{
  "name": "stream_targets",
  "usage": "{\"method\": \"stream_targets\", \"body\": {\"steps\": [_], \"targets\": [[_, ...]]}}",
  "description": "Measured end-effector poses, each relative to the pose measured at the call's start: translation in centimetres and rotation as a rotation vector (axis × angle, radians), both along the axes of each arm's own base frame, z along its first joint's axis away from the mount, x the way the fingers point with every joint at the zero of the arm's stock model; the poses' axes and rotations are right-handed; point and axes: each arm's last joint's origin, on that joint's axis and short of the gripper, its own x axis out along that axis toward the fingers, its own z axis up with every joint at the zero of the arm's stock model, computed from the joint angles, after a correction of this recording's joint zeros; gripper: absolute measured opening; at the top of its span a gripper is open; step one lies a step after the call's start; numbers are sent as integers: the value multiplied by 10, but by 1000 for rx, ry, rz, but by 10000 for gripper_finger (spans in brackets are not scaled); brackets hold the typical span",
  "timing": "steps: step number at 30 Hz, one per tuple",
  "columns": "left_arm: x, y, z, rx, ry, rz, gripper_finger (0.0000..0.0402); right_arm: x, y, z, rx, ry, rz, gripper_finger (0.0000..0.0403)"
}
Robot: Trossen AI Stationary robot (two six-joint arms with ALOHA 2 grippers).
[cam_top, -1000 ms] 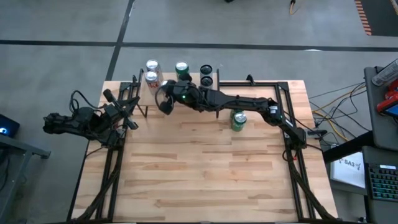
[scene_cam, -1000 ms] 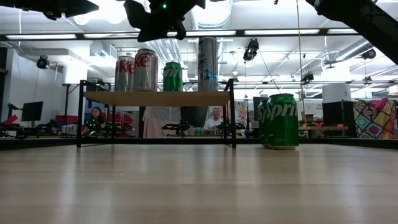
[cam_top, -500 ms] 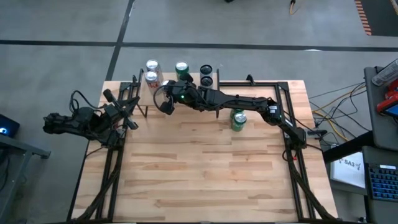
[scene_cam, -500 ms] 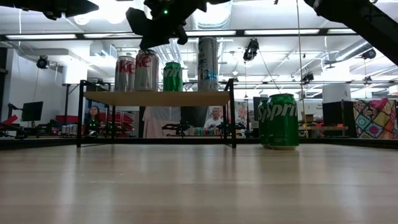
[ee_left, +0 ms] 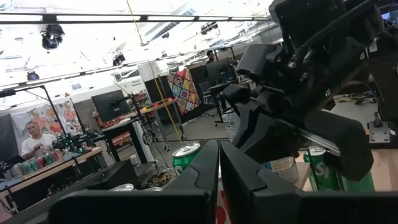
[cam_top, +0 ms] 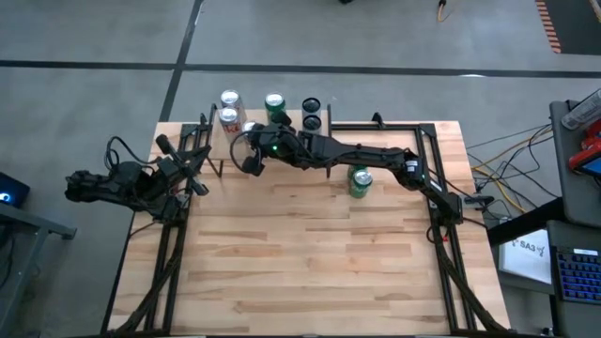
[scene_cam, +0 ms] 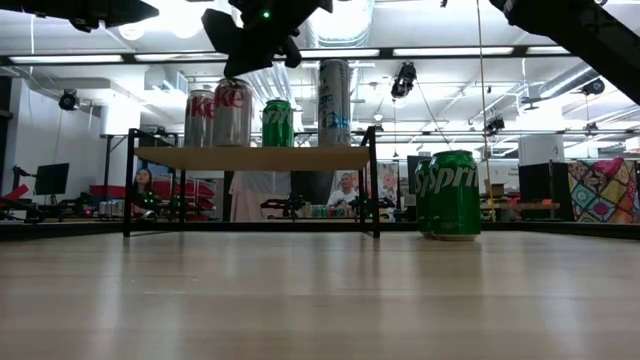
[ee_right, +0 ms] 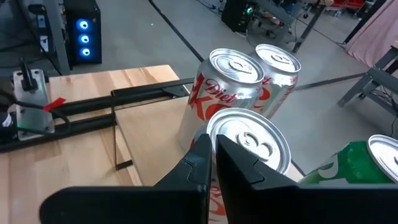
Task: Place canned beverage on shelf
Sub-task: Put the red-silver soda can aligned with the other red-silver soda cans on the shelf
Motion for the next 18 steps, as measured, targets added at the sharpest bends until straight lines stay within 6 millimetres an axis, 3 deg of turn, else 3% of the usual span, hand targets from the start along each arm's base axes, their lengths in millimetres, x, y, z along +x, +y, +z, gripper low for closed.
{"method": "stream_targets", "body": {"steps": [9,18], "targets": [[0,0,0,0,0,0,0,-3,3,12,-17,-10,3,12],[0,0,0,5,4,1,0,-12,-3,16,-91,50,-187,12]]}}
